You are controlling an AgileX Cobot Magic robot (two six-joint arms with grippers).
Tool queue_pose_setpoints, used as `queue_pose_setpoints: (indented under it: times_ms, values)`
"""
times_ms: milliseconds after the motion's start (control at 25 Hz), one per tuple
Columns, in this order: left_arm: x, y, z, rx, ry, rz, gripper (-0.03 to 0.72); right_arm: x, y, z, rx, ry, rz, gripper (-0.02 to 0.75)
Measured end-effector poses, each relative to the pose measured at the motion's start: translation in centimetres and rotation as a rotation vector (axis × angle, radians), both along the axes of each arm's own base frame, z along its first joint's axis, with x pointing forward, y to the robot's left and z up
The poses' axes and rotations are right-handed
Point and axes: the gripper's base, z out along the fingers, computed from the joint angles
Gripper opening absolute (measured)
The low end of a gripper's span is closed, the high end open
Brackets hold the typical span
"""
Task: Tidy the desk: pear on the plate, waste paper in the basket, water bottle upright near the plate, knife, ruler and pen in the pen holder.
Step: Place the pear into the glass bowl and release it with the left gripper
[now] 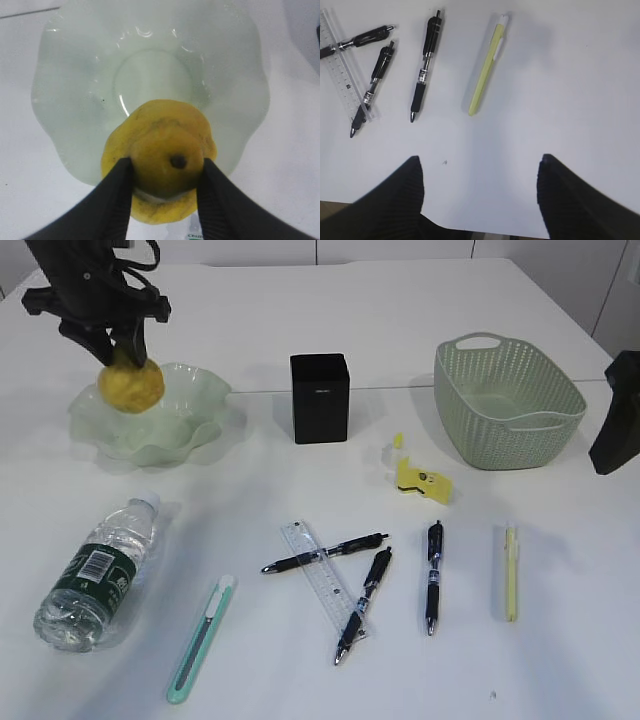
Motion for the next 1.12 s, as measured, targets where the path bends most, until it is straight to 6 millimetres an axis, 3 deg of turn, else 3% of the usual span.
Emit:
queue_pose_setpoints:
  times_ms: [560, 960, 1120]
  values:
    - [2.0, -0.4, -5.8, 0.010, 0.055, -0.004, 0.279, 0.0, 0.0, 0.0, 0.002, 0.002, 0.000, 0.551]
    - [2.7, -0.5, -8.4, 0.013, 0.071, -0.006, 0.279, 0.0, 0.0, 0.0, 0.006, 0.004, -0.011, 0.552]
    - [2.8, -0.4, -8.6, 0.011, 0.058, -0.005, 0.280, 0.0, 0.0, 0.0, 0.006, 0.004, -0.011, 0.552]
